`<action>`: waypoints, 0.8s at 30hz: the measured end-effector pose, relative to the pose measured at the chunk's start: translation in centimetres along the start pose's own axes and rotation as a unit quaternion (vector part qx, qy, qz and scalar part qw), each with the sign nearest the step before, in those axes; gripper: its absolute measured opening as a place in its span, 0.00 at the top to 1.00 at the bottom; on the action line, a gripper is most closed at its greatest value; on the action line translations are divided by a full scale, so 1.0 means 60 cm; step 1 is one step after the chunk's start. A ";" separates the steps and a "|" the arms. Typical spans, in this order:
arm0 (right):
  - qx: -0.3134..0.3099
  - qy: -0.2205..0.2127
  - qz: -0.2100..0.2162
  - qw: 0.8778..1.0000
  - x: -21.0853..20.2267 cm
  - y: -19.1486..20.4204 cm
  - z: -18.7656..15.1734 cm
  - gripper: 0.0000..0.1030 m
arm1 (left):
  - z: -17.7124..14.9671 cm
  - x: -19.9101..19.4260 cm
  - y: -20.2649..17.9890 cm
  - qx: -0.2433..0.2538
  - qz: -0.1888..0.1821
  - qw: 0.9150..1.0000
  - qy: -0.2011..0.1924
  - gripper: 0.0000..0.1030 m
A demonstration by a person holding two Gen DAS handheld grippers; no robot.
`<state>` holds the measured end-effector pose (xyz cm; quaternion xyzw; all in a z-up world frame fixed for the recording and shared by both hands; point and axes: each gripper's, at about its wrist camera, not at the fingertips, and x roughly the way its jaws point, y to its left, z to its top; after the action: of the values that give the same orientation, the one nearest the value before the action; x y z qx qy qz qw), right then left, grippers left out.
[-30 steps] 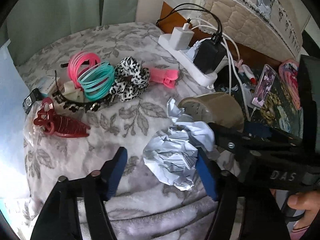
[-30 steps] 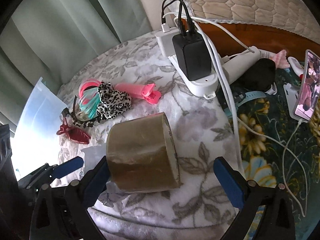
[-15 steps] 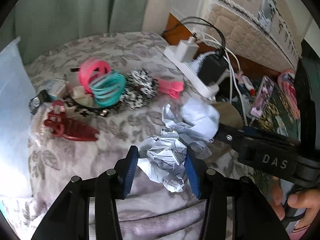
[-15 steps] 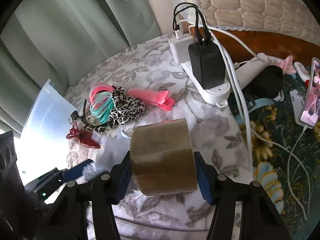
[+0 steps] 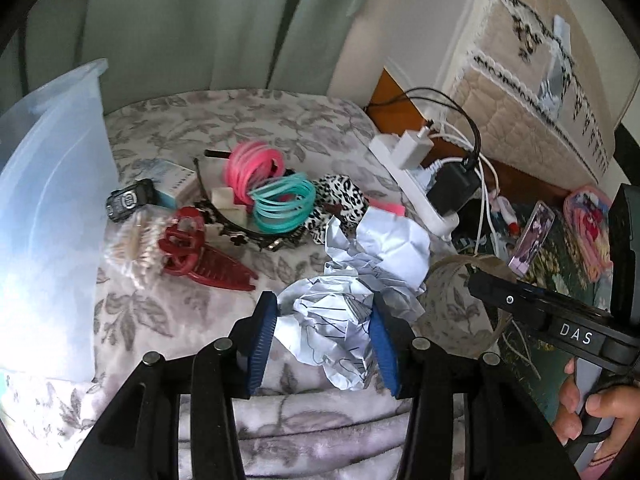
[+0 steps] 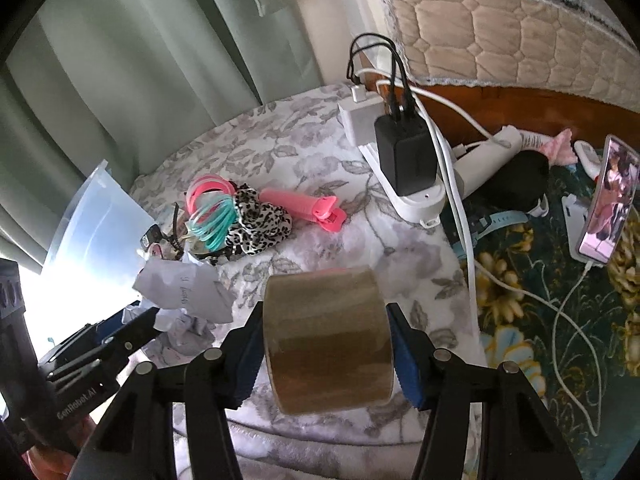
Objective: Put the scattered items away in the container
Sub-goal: 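Grasp the crumpled foil with the left tool while the right tool grasps the tape roll, then carry foil and tape roll over the clear box and open both tools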
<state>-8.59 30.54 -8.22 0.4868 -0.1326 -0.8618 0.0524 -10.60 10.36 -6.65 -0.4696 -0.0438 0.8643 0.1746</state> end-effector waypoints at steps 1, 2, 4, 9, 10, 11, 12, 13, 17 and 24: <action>-0.003 -0.002 0.000 1.000 -0.004 0.005 0.001 0.42 | 0.001 -0.006 0.002 -0.003 -0.002 1.000 -0.004 0.54; -0.007 -0.004 0.000 1.000 -0.009 0.011 0.002 0.42 | 0.002 -0.015 0.005 -0.006 -0.004 1.000 -0.011 0.54; -0.018 -0.011 0.004 1.000 -0.023 0.027 0.007 0.42 | 0.005 -0.035 0.010 -0.011 -0.009 1.000 -0.025 0.54; -0.066 -0.033 0.016 0.997 -0.062 0.089 0.021 0.42 | 0.018 -0.106 0.029 -0.023 -0.022 0.996 -0.078 0.54; -0.075 -0.037 0.020 0.996 -0.068 0.102 0.024 0.42 | 0.021 -0.122 0.034 -0.026 -0.024 0.995 -0.089 0.54; -0.085 -0.041 0.026 0.995 -0.074 0.116 0.027 0.42 | 0.023 -0.141 0.043 -0.031 -0.024 0.994 -0.103 0.54; -0.098 -0.045 0.034 0.994 -0.081 0.135 0.033 0.42 | 0.025 -0.160 0.053 -0.036 -0.025 0.992 -0.117 0.54; -0.108 -0.048 0.042 0.992 -0.087 0.151 0.037 0.42 | 0.026 -0.178 0.064 -0.043 -0.025 0.990 -0.131 0.54; -0.147 -0.062 0.075 0.984 -0.109 0.222 0.059 0.42 | 0.028 -0.244 0.113 -0.073 -0.017 0.981 -0.180 0.54; -0.219 -0.083 0.132 0.963 -0.135 0.367 0.089 0.42 | 0.017 -0.326 0.219 -0.138 0.023 0.960 -0.242 0.54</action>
<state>-9.80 12.14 7.23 0.3682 -0.0080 -0.8928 0.2596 -5.13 -8.55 6.36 -0.2667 -0.1930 0.9415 0.0725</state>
